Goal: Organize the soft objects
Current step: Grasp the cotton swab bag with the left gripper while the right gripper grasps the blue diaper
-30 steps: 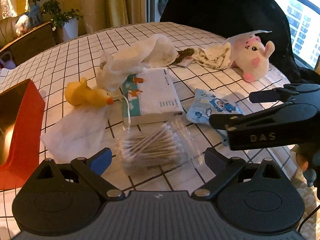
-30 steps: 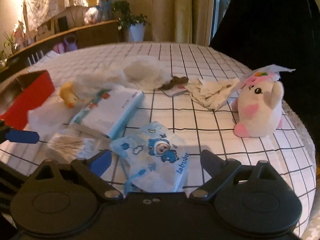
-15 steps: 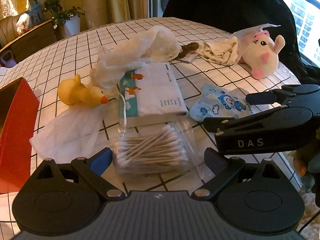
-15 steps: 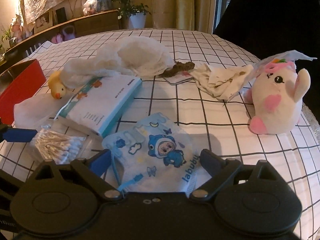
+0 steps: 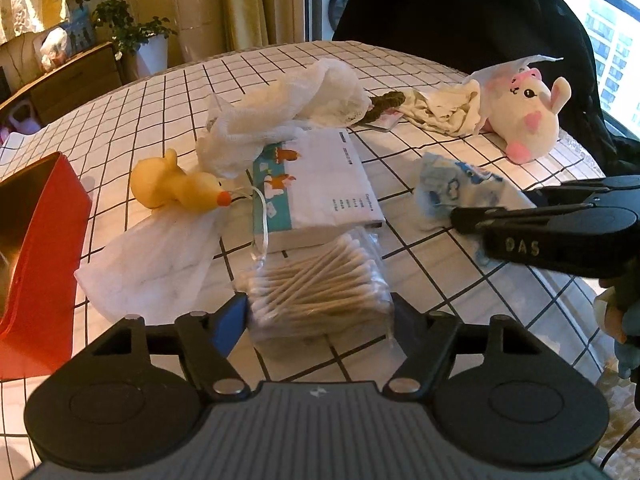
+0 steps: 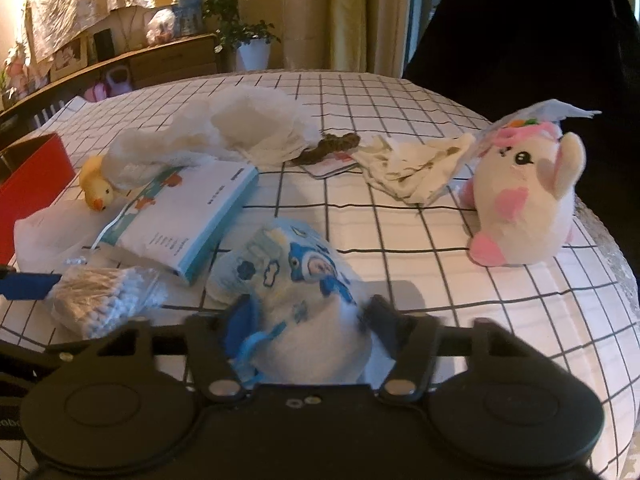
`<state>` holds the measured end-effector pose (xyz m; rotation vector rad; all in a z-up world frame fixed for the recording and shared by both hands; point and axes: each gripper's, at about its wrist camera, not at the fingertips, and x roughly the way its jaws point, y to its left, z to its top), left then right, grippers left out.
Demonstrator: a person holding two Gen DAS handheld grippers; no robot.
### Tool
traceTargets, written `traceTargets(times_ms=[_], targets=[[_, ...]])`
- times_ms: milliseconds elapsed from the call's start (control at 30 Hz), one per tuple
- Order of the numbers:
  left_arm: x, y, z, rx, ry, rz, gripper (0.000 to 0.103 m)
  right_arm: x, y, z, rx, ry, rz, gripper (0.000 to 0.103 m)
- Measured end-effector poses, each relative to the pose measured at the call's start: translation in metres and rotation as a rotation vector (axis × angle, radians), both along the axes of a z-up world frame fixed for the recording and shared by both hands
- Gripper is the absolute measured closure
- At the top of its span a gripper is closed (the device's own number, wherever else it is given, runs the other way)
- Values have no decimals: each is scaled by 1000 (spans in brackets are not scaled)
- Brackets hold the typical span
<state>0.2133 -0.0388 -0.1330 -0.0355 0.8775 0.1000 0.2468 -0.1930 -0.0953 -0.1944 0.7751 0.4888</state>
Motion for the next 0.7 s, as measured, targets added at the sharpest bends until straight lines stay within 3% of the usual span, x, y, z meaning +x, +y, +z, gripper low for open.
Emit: traceTargets(times_ms=[33, 133, 467, 700], targets=[[-1, 0, 1, 0, -3, -1, 31, 1, -2, 1, 9, 5, -10, 73], [-5, 1, 2, -12, -5, 4, 31, 2, -8, 3, 50, 33, -35, 90], [-27, 14, 23, -51, -38, 11, 31, -31, -15, 35, 96, -7, -21, 94], [-49, 38, 54, -77, -80, 30, 31, -59, -8, 68, 140, -13, 25, 94]])
